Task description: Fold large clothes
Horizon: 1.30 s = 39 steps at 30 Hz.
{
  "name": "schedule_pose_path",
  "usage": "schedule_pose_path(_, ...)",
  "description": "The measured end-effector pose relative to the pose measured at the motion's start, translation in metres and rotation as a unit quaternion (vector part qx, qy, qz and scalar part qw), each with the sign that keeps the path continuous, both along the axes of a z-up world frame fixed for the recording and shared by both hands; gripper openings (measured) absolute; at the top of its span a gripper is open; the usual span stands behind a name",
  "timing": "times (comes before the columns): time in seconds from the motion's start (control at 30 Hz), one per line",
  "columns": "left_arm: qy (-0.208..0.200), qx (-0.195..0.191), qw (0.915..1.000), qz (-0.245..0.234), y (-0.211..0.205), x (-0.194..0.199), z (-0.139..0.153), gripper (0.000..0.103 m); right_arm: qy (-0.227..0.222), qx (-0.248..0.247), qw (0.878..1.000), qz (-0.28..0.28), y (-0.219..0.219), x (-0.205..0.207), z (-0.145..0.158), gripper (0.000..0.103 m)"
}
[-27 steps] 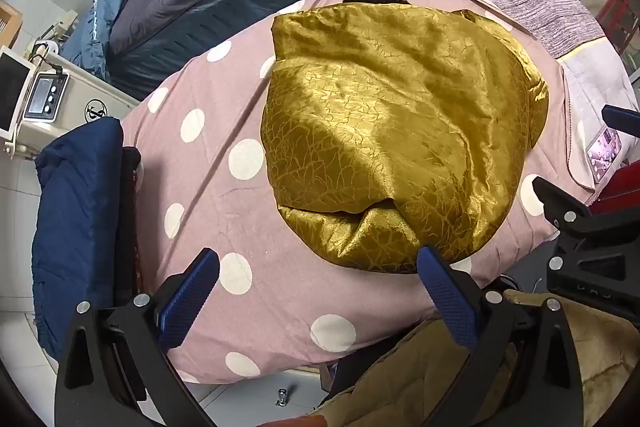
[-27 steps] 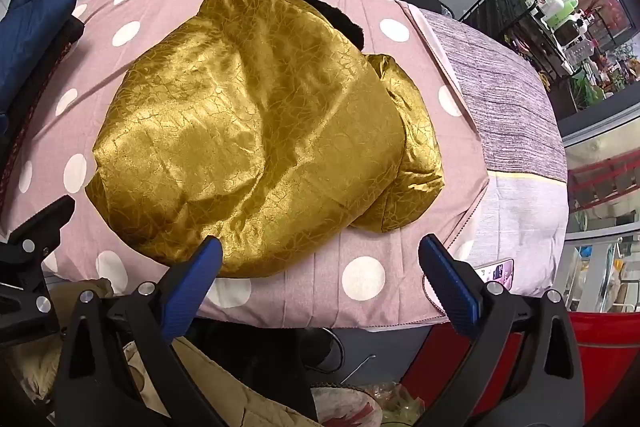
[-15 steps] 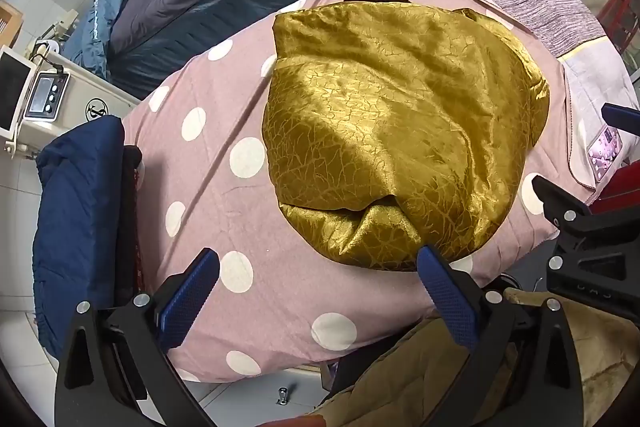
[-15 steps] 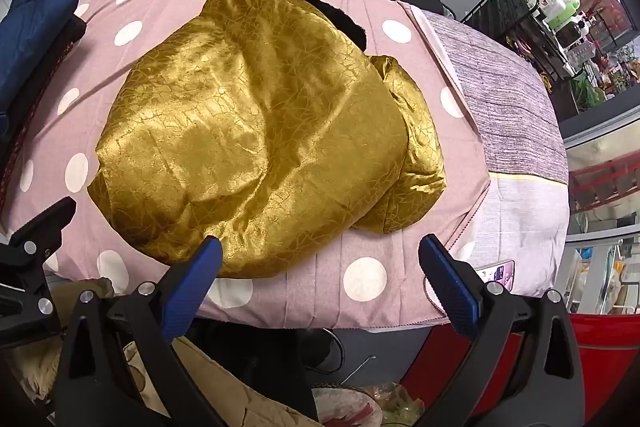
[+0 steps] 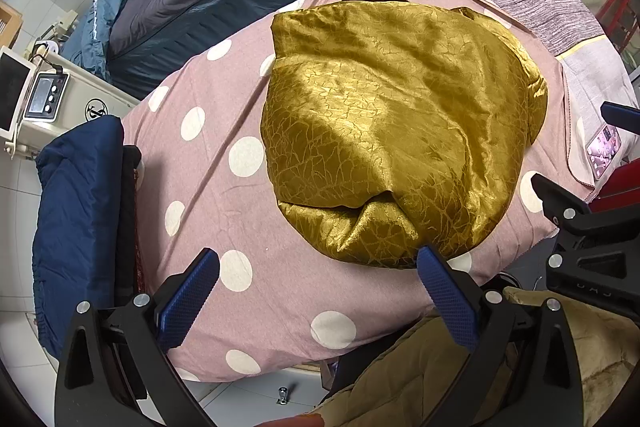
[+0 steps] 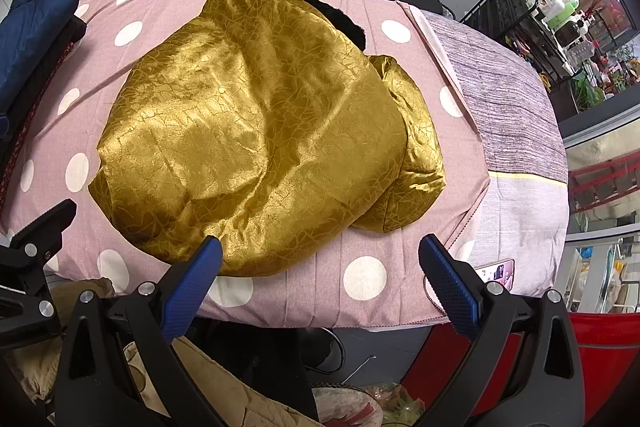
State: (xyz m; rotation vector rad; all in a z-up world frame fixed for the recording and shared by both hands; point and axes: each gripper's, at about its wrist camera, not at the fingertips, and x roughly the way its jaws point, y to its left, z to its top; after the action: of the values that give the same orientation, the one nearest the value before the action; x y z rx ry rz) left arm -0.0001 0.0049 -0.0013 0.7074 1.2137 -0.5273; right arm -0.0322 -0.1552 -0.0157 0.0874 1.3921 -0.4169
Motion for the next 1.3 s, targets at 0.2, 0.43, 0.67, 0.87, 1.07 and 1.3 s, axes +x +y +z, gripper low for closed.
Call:
schedule_pose_path(0.2,0.000,0.000,1.0000,0.000,-0.0001,-0.0002,0.0002,0.097,0.000,0.000,1.000,0.000,0.0003,-0.0023,-0.0014,0.097)
schedule_pose_path(0.43,0.000,0.000,1.0000,0.001,-0.0006,-0.0004,0.0001,0.097,0.001,-0.001,1.000,0.000,0.0012,-0.0023,-0.0004,0.097)
schedule_pose_path(0.67,0.000,0.001,1.0000,0.001,-0.0008,-0.0003,0.0003,0.097,0.000,-0.001,1.000,0.000,0.0026,-0.0024,-0.0002,0.097)
schedule_pose_path(0.87,0.000,0.001,1.0000,0.001,-0.0008,-0.0002,0.0005,0.097,0.000,-0.001,1.000,0.000,0.0022,-0.0036,-0.0004,0.097)
schedule_pose_path(1.07,0.001,0.001,1.0000,0.001,-0.0008,-0.0002,0.0006,0.097,0.001,-0.004,1.000,0.002,0.0090,-0.0016,0.0028,0.097)
schedule_pose_path(1.3,0.001,0.000,1.0000,0.001,-0.0002,-0.0001,0.0006,0.097,0.001,-0.004,1.000,0.002,0.0090,-0.0009,0.0020,0.097)
